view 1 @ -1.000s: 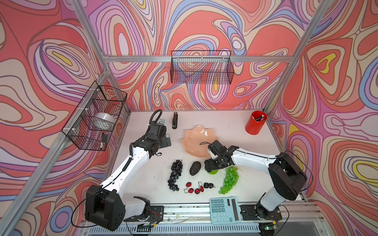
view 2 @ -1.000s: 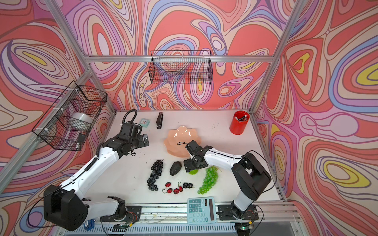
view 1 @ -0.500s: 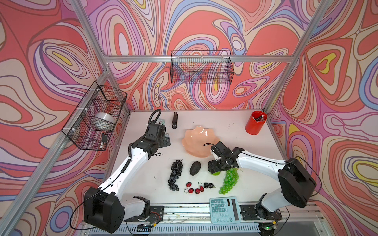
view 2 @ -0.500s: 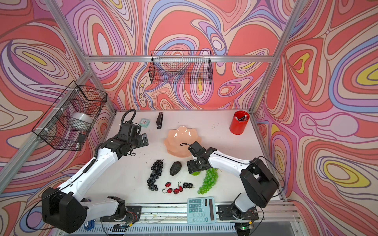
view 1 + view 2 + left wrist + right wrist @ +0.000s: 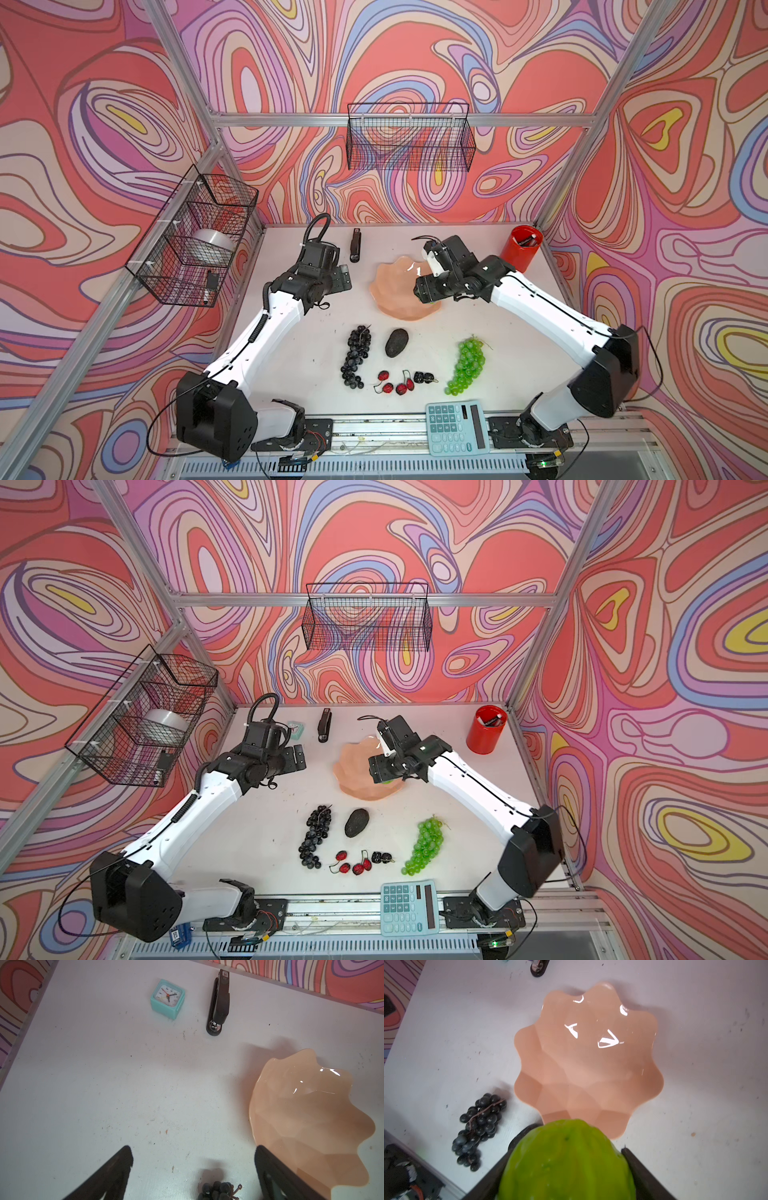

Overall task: Place and organize the fake fruits in the fruit bowl
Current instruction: 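Lift the lime-green fruit with the right gripper and lower it into the peach bowl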

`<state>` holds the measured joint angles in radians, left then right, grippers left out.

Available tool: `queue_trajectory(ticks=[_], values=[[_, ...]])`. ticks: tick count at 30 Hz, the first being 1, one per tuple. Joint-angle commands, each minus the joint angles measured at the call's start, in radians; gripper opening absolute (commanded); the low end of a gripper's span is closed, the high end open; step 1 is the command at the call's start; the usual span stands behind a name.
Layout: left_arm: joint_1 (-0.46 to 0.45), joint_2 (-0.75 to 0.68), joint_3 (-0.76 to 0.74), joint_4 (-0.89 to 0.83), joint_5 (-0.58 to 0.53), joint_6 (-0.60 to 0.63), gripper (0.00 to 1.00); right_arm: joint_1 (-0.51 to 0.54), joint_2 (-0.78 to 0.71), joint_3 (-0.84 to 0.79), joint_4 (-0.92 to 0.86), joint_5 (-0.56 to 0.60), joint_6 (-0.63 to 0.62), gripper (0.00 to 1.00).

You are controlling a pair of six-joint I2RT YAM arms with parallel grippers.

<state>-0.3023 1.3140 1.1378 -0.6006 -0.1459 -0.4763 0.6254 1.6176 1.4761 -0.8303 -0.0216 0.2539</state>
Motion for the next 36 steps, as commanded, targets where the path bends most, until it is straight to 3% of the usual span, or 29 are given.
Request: queue_trajectory(ticks=[1, 7, 13, 24, 27, 36], values=[[-0.003, -0.045, 0.015, -0.049, 0.016, -0.02, 0.95, -0.063, 0.135, 0.059, 0.032, -0.043, -0.111, 0.61], [-0.003, -0.079, -0.012, -0.069, 0.063, -0.032, 0.93, -0.088, 0.382, 0.241, 0.037, 0.007, -0.197, 0.61], [-0.003, -0.038, 0.018, -0.132, 0.153, -0.017, 0.94, -0.099, 0.475, 0.264, 0.097, -0.028, -0.184, 0.62], [-0.003, -0.038, 0.021, -0.138, 0.165, -0.03, 0.96, -0.101, 0.593, 0.295, 0.117, -0.009, -0.189, 0.62], [-0.003, -0.028, 0.033, -0.141, 0.22, -0.011, 0.97, -0.102, 0.607, 0.312, 0.115, -0.008, -0.197, 0.64], [-0.002, -0.001, 0.083, -0.216, 0.211, -0.017, 1.0, -0.102, 0.613, 0.338, 0.087, -0.017, -0.211, 0.91]])
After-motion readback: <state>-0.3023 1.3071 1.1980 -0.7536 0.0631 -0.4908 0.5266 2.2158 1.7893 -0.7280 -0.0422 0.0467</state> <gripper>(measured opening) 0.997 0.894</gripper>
